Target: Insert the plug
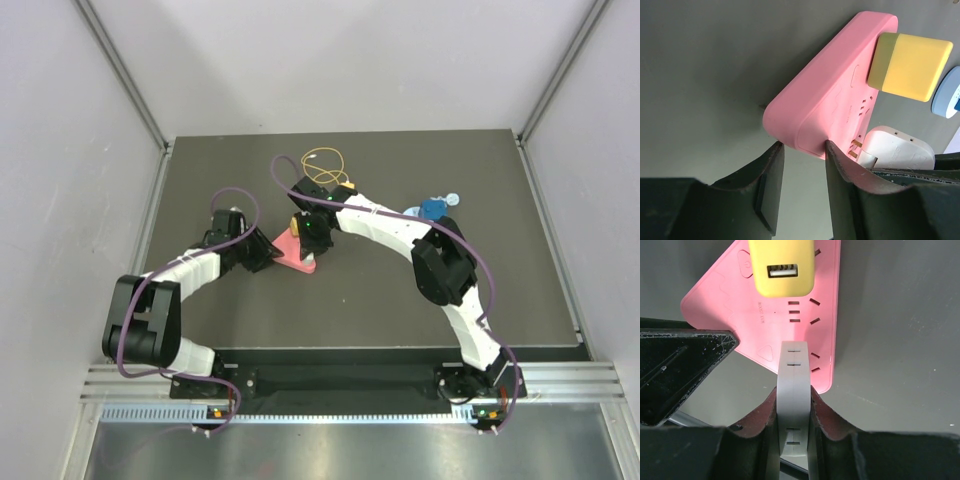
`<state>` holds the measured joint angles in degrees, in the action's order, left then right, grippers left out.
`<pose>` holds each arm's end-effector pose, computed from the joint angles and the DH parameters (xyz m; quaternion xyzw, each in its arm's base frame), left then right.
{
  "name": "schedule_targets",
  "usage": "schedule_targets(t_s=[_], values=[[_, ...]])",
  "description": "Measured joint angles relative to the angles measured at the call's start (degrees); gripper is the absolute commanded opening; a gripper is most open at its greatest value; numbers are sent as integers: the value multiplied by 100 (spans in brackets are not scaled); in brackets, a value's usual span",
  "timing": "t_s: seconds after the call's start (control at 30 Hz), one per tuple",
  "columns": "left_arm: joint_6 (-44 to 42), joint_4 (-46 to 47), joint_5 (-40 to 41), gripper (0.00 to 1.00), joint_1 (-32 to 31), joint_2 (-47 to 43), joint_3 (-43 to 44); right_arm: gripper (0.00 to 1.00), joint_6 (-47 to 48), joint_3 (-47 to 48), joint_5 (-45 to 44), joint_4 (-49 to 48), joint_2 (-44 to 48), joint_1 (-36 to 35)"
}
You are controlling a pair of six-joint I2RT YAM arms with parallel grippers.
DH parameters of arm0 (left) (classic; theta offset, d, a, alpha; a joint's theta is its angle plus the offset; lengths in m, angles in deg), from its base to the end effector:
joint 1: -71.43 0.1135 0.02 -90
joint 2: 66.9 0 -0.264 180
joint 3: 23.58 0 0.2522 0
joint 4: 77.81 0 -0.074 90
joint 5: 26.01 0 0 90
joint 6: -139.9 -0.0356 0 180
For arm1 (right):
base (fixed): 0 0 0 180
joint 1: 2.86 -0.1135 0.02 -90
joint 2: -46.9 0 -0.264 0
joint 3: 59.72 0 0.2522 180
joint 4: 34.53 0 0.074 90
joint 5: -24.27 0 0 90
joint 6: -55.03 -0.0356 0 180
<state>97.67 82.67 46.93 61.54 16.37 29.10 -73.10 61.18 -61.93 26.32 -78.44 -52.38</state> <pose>0.2696 -0.0576 0.1644 -0.2539 0.8957 -0.2848 0.2283 0.3033 0.3590 0.2098 -0.1039 0.9708 0.1714 0.1319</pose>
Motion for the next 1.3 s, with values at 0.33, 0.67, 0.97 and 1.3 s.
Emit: schedule_targets(t_s=[0.33,0.67,0.97,1.3], values=[[-35,2,-4,43,0,-11,-11,0,9,260,-87,219,-149,-50],[-101,2,-39,42,0,-13,-28,0,61,203,-275,68,-229,-195],[-120,-15,-52,42,0,-13,-42,0,42,201,-227,-20,-267,-219],[-138,-162,20,42,-4,-57,7,38,-72,199,-245,-48,-234,-221]])
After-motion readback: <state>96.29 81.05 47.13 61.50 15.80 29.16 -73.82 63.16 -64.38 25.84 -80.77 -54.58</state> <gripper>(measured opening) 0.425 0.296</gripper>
